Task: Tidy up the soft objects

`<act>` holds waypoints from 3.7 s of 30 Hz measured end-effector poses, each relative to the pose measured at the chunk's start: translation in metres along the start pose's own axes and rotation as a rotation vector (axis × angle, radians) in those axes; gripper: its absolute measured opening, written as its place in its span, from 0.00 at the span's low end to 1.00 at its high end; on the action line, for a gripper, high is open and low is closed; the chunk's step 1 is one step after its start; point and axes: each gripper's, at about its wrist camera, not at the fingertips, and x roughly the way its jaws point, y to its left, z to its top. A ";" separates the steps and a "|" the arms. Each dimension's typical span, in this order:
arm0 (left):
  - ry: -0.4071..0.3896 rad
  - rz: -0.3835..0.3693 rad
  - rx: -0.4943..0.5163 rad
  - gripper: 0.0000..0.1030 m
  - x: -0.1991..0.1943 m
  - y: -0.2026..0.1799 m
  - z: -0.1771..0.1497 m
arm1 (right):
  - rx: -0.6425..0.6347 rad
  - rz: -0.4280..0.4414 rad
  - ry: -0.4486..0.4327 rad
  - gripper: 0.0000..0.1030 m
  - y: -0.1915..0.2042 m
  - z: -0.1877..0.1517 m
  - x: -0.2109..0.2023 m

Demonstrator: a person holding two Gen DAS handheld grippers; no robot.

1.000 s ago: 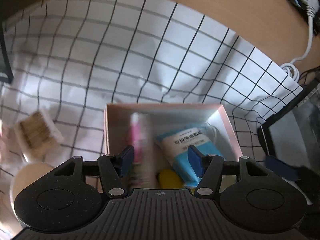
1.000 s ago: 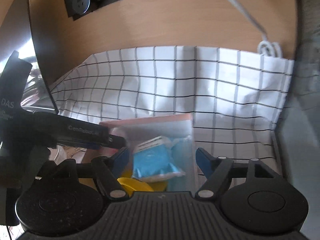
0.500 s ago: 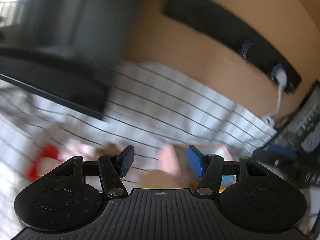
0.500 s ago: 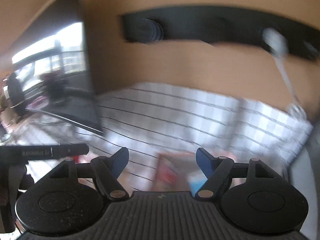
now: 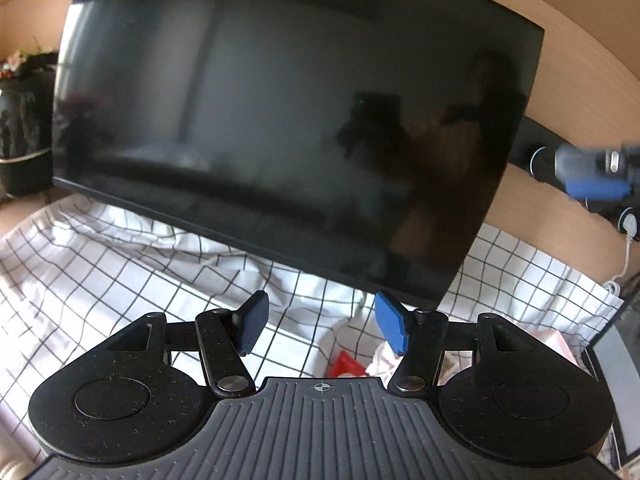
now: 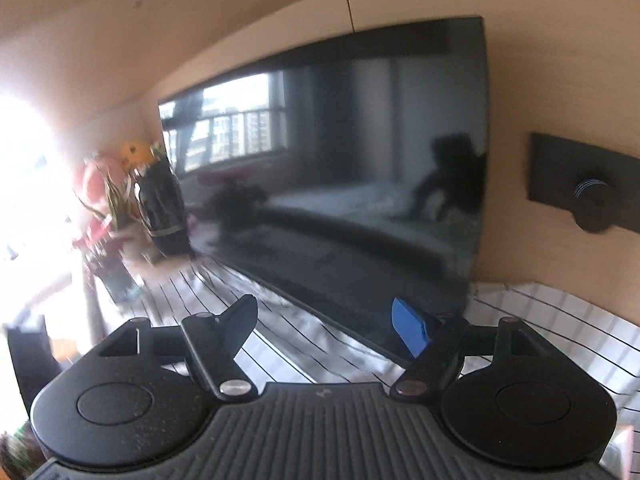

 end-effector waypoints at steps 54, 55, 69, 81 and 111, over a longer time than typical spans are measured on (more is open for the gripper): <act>0.673 -0.037 0.424 0.47 0.251 -0.049 -0.052 | 0.149 -0.003 0.746 0.32 -0.120 -0.147 0.204; 0.685 -0.042 0.425 0.48 0.254 -0.050 -0.053 | 0.151 -0.002 0.731 0.37 -0.125 -0.142 0.205; 0.807 -0.151 0.662 0.98 0.271 -0.091 -0.081 | 0.200 -0.046 0.656 0.56 -0.156 -0.123 0.192; 0.691 -0.131 0.459 0.53 0.257 -0.051 -0.053 | 0.186 -0.129 0.596 0.61 -0.166 -0.124 0.177; 0.637 -0.173 0.372 0.15 0.218 -0.018 -0.040 | 0.096 -0.136 0.632 0.63 -0.133 -0.134 0.220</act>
